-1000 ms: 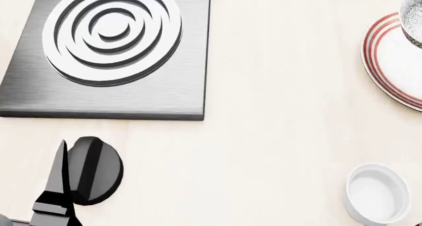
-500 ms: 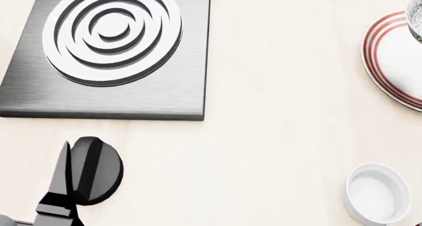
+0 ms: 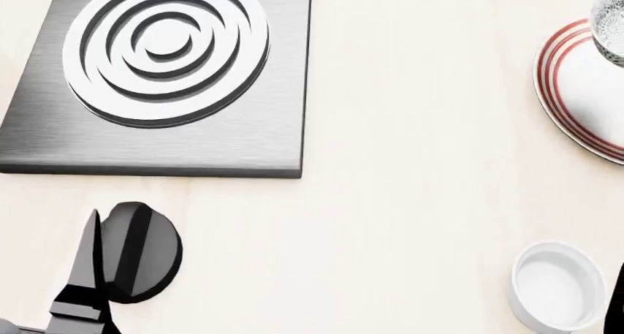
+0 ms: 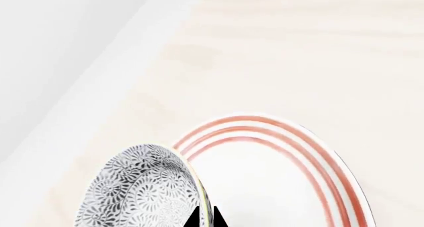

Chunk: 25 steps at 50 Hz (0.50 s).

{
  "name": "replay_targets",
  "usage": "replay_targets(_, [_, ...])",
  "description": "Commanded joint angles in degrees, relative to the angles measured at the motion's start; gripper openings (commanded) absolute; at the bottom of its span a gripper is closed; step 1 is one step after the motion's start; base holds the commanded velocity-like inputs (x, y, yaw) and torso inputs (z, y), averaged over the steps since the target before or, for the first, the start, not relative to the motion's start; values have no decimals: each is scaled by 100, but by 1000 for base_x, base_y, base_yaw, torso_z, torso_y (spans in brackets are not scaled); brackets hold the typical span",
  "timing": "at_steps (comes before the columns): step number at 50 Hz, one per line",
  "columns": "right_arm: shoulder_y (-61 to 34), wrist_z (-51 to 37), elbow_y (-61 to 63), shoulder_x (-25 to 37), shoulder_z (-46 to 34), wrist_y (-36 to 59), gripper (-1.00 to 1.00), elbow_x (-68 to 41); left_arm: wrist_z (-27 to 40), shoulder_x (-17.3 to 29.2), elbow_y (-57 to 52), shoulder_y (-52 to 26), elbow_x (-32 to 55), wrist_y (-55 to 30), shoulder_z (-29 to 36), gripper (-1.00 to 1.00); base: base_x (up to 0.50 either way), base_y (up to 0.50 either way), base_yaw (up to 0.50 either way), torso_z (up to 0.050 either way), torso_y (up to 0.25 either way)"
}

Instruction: Pick the akita bowl next to the ramekin and place it on the plate.

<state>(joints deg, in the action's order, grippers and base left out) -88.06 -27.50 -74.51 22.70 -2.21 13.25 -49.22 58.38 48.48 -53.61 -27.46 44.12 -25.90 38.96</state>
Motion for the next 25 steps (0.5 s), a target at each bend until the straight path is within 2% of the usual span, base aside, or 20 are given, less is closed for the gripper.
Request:
replay_targets(1, [-59, 259, -43, -206, 741, 49, -100, 841, -112, -30, -41, 21, 31, 32, -176, 100, 0, 0, 0, 0, 0])
replay_targets(25, [161, 535, -45, -400, 3087, 182, -100, 3240, 2, 81, -185, -37, 125, -27, -204, 100, 0, 0, 0, 0, 0])
